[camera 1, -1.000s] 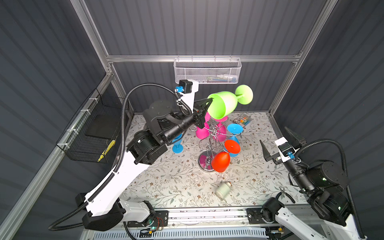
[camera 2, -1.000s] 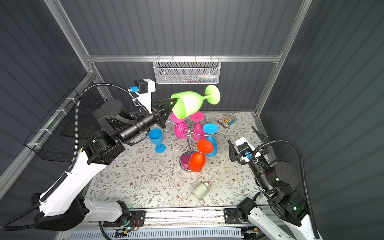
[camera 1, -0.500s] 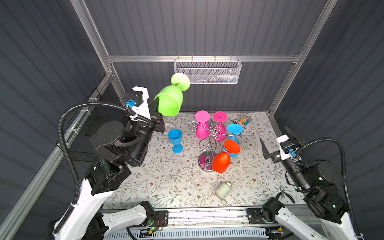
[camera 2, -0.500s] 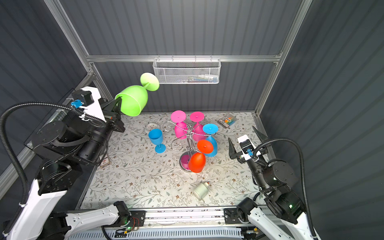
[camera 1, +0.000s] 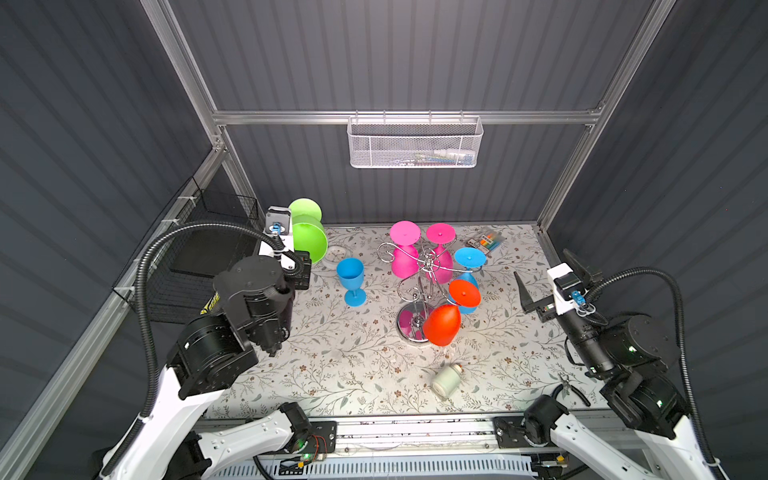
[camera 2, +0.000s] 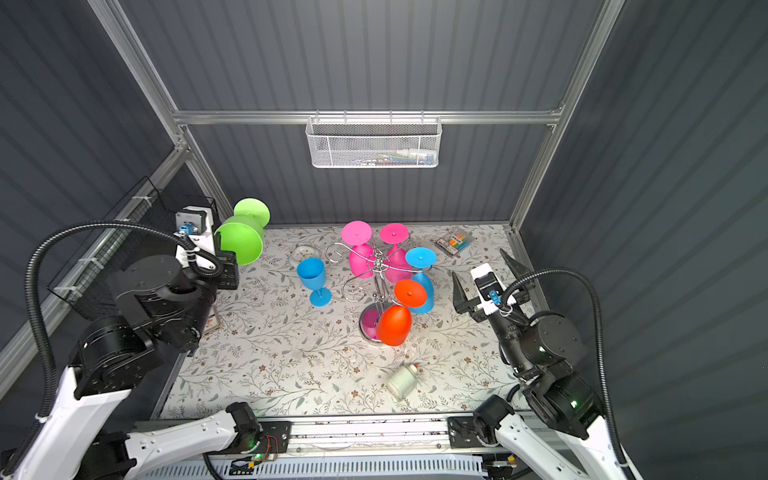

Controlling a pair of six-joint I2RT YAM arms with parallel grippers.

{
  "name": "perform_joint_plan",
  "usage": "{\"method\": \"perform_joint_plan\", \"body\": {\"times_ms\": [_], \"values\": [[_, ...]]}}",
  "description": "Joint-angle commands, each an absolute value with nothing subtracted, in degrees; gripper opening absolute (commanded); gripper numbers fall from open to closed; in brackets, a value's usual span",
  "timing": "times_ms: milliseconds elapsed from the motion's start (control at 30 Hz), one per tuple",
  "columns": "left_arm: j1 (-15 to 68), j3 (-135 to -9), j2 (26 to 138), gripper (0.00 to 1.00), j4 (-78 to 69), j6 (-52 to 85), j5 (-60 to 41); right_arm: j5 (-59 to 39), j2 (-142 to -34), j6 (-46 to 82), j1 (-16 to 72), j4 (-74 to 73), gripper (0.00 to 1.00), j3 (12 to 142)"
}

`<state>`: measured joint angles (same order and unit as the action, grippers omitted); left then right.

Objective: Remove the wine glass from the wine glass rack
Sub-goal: 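Lower the green glass upright onto the table beside the blue glass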

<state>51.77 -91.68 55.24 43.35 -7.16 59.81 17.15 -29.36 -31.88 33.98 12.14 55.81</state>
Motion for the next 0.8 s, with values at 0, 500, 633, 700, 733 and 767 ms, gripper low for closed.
{"method": "perform_joint_plan", "body": {"times_ms": [0, 500, 633, 700, 733, 767], "values": [[51.92, -89.82, 54.36, 0.0, 50.77, -0.66, 62.8, 16.96, -29.3, -30.73, 34.35, 10.23, 0.99, 55.29], [51.86, -85.61, 56.72, 0.0, 61.7, 8.24, 54.83, 16.96, -29.3, -29.45, 34.29, 9.98, 0.99, 54.31], [51.81, -85.78, 57.73, 0.0, 65.42, 11.55, 51.52, 17.11, -29.17, -29.36, 34.36, 10.1, 0.99, 54.09], [51.8, -85.83, 58.29, 0.0, 66.96, 12.69, 49.33, 17.14, -29.16, -29.29, 34.36, 10.06, 0.99, 53.96], [51.85, -85.7, 58.63, 0.0, 67.81, 13.16, 48.05, 17.13, -29.18, -29.19, 34.29, 10.11, 0.99, 53.96], [51.83, -85.7, 59.02, 0.0, 68.53, 13.69, 47.08, 17.01, -29.27, -29.17, 34.36, 10.06, 0.99, 53.88]]}}
